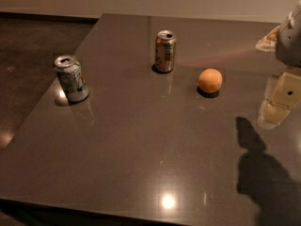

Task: Move orange can near orange

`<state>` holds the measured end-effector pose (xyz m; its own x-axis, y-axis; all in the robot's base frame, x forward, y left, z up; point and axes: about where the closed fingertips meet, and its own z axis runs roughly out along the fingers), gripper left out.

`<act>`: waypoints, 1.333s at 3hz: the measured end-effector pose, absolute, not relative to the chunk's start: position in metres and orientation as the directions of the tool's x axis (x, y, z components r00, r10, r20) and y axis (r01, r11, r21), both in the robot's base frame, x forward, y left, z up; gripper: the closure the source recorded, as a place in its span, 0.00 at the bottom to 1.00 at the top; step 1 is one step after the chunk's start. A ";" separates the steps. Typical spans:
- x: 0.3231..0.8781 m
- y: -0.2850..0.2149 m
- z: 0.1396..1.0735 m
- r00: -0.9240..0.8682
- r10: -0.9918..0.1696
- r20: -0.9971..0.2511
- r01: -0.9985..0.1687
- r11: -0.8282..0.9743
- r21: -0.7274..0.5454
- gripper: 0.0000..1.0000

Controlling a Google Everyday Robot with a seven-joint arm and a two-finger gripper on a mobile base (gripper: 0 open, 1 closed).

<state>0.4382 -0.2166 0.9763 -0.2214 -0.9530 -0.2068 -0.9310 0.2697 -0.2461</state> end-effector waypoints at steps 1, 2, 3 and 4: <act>0.438 -0.217 0.976 -0.221 -0.953 -0.207 -0.931 0.270 -0.246 0.00; 0.464 -0.208 0.977 -0.228 -0.944 -0.238 -0.927 0.286 -0.244 0.00; 0.513 -0.200 0.972 -0.286 -0.911 -0.298 -0.889 0.368 -0.273 0.00; 0.563 -0.189 0.973 -0.354 -0.840 -0.411 -0.827 0.486 -0.282 0.00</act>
Offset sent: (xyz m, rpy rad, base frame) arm 0.0473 0.0154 -0.0024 0.0623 0.0099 -0.0147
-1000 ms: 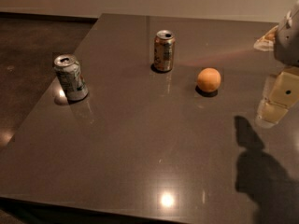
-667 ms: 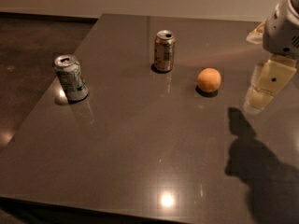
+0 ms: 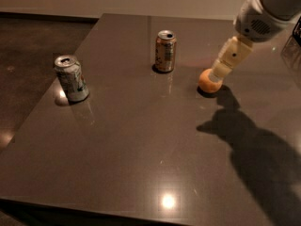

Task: Move orange can near orange

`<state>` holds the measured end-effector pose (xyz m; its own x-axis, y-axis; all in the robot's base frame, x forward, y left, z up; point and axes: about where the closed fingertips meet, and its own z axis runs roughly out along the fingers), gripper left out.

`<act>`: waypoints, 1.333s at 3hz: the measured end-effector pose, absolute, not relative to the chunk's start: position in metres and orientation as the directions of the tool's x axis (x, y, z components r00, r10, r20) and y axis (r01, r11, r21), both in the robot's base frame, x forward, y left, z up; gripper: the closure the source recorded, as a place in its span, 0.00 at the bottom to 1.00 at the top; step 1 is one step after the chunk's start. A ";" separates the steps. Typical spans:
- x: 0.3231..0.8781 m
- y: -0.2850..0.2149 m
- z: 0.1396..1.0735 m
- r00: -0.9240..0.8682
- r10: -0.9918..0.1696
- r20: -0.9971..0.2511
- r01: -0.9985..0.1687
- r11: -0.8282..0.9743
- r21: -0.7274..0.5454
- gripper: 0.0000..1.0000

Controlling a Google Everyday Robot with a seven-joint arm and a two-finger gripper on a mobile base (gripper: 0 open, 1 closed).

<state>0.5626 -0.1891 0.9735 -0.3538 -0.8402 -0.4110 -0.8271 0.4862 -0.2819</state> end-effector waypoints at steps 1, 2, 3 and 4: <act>0.606 -0.171 0.975 -0.386 -0.778 -0.496 -0.782 0.561 -0.270 0.00; 0.648 -0.139 0.970 -0.385 -0.739 -0.552 -0.774 0.585 -0.243 0.00; 0.682 -0.109 0.958 -0.384 -0.719 -0.579 -0.783 0.586 -0.208 0.00; 0.705 -0.086 0.944 -0.383 -0.717 -0.582 -0.801 0.572 -0.178 0.00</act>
Offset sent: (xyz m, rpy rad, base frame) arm 0.1388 0.0897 -0.0066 0.2377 -0.0713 -0.0825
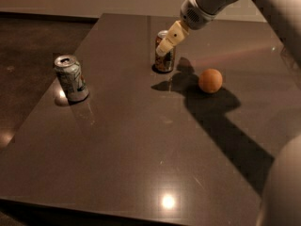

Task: Move orange can near orange

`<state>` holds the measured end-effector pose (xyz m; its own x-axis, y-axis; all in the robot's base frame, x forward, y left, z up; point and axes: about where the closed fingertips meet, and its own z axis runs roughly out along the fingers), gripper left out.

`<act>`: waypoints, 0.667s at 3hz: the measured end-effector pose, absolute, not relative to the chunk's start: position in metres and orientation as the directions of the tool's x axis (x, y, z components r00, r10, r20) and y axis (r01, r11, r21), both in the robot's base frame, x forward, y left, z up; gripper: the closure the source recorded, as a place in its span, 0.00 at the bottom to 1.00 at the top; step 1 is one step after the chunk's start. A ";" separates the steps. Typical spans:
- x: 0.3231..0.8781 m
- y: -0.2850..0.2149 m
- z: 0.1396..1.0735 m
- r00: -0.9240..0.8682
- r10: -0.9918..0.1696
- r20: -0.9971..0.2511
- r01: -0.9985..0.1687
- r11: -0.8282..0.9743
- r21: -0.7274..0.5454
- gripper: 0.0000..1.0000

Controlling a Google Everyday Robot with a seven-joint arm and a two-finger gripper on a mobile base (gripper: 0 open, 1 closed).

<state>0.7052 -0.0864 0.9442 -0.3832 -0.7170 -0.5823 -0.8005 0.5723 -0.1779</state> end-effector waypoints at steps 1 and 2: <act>0.718 -0.070 0.931 -0.381 -0.724 -0.575 -0.817 0.555 -0.157 0.00; 0.725 -0.061 0.922 -0.381 -0.731 -0.567 -0.830 0.540 -0.140 0.17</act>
Offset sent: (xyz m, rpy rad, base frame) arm 0.0279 0.0311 -0.0255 0.0032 0.0625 0.0536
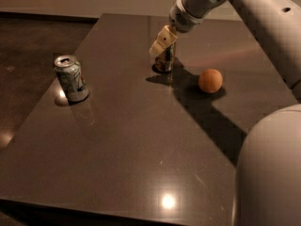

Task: Move orange can near orange

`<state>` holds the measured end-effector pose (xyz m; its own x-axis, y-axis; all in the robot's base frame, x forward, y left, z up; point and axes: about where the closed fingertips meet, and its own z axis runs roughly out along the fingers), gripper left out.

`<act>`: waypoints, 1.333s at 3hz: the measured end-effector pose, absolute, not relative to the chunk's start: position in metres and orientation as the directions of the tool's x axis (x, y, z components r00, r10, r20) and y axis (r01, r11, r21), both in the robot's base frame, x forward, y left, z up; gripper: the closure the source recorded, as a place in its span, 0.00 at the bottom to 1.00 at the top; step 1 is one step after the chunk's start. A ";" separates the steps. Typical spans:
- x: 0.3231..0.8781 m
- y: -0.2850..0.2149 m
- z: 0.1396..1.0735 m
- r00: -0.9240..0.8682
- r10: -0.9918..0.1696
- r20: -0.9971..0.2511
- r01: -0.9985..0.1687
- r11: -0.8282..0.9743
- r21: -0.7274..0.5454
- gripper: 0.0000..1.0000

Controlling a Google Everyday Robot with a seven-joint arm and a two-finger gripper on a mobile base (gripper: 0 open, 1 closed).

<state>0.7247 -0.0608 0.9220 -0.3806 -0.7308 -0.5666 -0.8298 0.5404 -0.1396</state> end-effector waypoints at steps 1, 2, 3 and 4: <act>0.726 -0.057 0.919 -0.375 -0.735 -0.564 -0.842 0.525 -0.125 0.41; 0.719 -0.058 0.923 -0.359 -0.753 -0.552 -0.852 0.506 -0.136 0.64; 0.698 -0.074 0.943 -0.348 -0.760 -0.548 -0.848 0.505 -0.163 0.95; 0.679 -0.093 0.950 -0.353 -0.754 -0.554 -0.840 0.516 -0.167 1.00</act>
Offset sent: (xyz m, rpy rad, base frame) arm -0.0153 -0.0019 0.0148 -0.0355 -0.0018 0.0578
